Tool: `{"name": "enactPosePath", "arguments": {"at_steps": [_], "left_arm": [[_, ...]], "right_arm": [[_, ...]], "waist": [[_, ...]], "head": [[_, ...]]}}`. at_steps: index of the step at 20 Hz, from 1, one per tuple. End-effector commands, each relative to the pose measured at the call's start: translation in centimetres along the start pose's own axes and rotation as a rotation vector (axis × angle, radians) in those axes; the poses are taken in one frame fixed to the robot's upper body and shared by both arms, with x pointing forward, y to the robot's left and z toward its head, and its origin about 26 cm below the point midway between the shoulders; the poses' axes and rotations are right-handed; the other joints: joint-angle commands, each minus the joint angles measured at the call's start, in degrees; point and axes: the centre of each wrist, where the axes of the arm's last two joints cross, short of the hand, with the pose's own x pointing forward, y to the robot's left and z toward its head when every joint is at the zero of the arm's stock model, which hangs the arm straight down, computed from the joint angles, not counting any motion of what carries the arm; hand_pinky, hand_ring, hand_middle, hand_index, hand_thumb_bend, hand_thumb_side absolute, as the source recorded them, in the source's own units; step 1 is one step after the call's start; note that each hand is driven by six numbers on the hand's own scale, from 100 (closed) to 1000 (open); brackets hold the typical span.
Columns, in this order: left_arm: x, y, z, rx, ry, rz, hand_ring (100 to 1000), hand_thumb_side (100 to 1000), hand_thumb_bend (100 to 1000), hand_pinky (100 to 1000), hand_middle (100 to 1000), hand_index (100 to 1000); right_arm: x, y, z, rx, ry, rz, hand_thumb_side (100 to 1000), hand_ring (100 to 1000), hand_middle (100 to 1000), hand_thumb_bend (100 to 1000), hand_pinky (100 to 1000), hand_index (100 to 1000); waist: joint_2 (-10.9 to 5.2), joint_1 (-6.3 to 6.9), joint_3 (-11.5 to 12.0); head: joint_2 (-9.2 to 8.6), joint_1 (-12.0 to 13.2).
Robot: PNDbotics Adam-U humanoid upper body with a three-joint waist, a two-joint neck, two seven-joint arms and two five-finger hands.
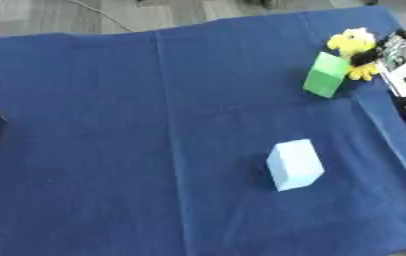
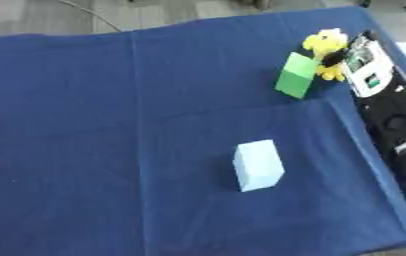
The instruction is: Pick up the objects with one hand, pass them to the other hand, and then place them into the box on the other side of the table.
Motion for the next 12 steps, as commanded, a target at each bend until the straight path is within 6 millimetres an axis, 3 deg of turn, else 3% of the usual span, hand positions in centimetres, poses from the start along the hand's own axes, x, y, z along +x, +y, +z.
{"name": "enactPosePath", "arguments": {"at_steps": [1,12], "left_arm": [[1.0,0.1,-0.3,-0.008,-0.041,-0.006,784,798,587,747,729,864],[1.2,0.2,-0.5,-0.009,-0.053,-0.016,784,796,585,747,721,862]], "right_arm": [[1.2,-2.6,0.6,-0.050,-0.075,-0.031,100,601,339,100,819,466],[3.7,-5.8,5.0,-0.097,-0.353,-0.094,100,560,310,100,804,440]], "waist": [[-1.98,-0.23,-0.12],[-2.93,-0.17,-0.46]], "head": [[0.31,0.19],[0.41,1.72]]}}
